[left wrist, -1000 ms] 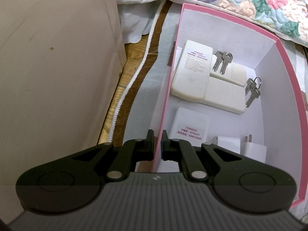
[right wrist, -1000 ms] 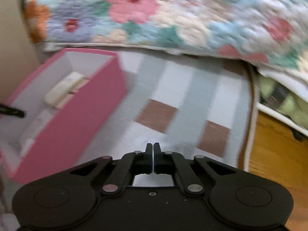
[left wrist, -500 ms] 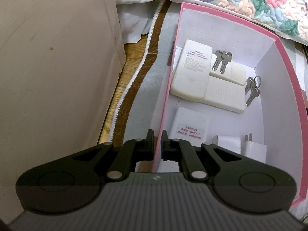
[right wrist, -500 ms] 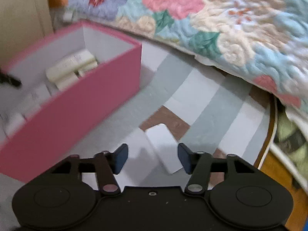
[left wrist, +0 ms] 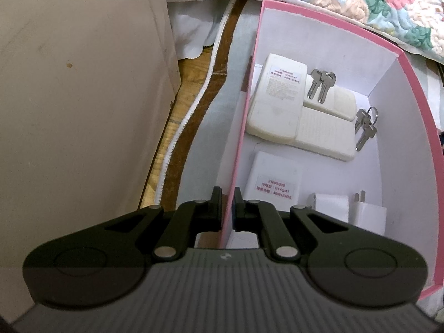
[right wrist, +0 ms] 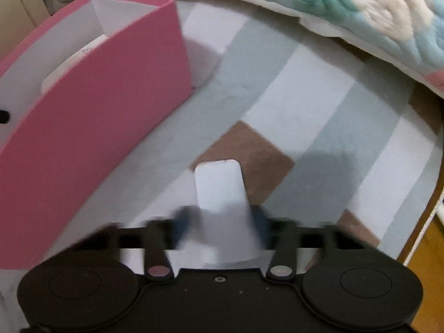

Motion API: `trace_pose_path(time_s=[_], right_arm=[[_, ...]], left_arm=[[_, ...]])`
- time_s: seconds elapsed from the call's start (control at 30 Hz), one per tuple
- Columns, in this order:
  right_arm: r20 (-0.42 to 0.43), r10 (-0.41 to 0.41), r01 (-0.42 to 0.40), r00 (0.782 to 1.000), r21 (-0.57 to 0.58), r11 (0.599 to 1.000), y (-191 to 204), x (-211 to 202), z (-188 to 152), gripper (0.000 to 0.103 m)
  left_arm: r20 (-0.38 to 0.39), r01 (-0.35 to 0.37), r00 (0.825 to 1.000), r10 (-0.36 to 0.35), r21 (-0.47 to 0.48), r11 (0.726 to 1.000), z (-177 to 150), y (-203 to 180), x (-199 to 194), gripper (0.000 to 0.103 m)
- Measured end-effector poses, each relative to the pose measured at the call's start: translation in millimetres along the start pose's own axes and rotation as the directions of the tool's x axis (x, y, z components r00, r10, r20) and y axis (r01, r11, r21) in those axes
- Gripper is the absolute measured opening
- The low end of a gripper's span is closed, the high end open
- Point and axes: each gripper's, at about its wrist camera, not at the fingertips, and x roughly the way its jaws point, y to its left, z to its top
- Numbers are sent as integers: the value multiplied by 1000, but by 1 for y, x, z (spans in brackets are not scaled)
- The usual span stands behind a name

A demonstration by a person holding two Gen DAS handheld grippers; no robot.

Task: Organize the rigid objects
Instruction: 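Carry the white card into the pink box and open the right tool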

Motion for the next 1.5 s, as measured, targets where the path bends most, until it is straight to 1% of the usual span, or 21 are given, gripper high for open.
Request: trace_pose_path(time_s=[0.03,0.1,0.23,0.3,0.37,0.47,0.6,0.7,0.77,0.83,0.87,0.93,1.0,1.03,1.07,1.13,1.23,1.33,1.4,1.47,1.5], right_arm=[[-19,-22,22,1000,-20,1000,8,-2,0,44],[-8,-31,30,999,-48,998,19,-5,-3,44],[24,-32,32,999,-15,999,27,-16,-11,44],[39,-55,54,998,18,998,28,-18,-14,44],[66,-90,86,994,60,994,27,-27,-22,44],[120,-96,84,988,103,991,28,-43,-26,44],[203,-91,72,975,101,992,40,-75,-25,44],[282,-75,64,956,48,997,62,-103,-16,44],[319,-55,73,946,-46,996,88,-120,-7,44],[337,-10,57,942,-128,990,112,-128,5,44],[325,28,32,945,-177,984,126,-129,13,44],[295,74,8,953,-267,964,150,-122,27,44],[248,88,14,965,-382,924,176,-110,37,44],[222,89,19,971,-444,896,188,-103,40,44],[186,75,34,980,-522,852,202,-92,44,44],[127,50,37,991,-602,797,216,-76,49,43],[40,71,-29,997,-633,773,228,-51,60,43],[1,56,-42,998,-637,770,230,-29,66,43],[-25,47,-53,999,-643,764,230,-23,64,43],[-53,17,-49,998,-689,723,232,-14,63,43],[-78,11,-63,997,-702,710,232,-9,63,43]], left_arm=[[1,0,1000,0,0,1000,0,0,0,6],[0,-2,1000,2,2,1000,0,0,0,6],[-3,-1,1000,1,-2,1000,0,0,-1,6],[-2,0,1000,0,-4,1000,0,0,-1,6],[-2,1,1000,-1,-5,1000,0,0,-2,6],[1,1,1000,-1,-5,1000,0,0,-2,6],[6,-3,1000,3,1,1000,-1,-1,-3,6],[0,-7,1000,7,0,1000,-1,-1,-2,6],[0,-5,1000,5,1,1000,0,-1,-2,6],[2,-5,1000,5,1,1000,-1,-1,-2,6],[3,-5,1000,5,2,1000,-1,-1,-2,6],[5,-6,1000,6,4,1000,-1,-1,-1,6],[7,-7,1000,7,14,1000,-2,-2,-2,6],[6,-6,1000,6,12,1000,-2,-2,-2,6],[5,-3,1000,2,10,1000,-1,-1,-2,6],[2,8,1000,-8,2,1000,-1,1,-2,6],[1,21,1000,-21,-6,1000,-1,4,-2,6],[2,20,1000,-20,-2,1000,-2,4,-3,5],[1,22,1000,-22,-4,1000,-2,4,-3,5],[-5,30,1000,-30,-10,999,-1,5,-3,5],[-9,35,999,-35,-15,999,-1,6,-3,5]])
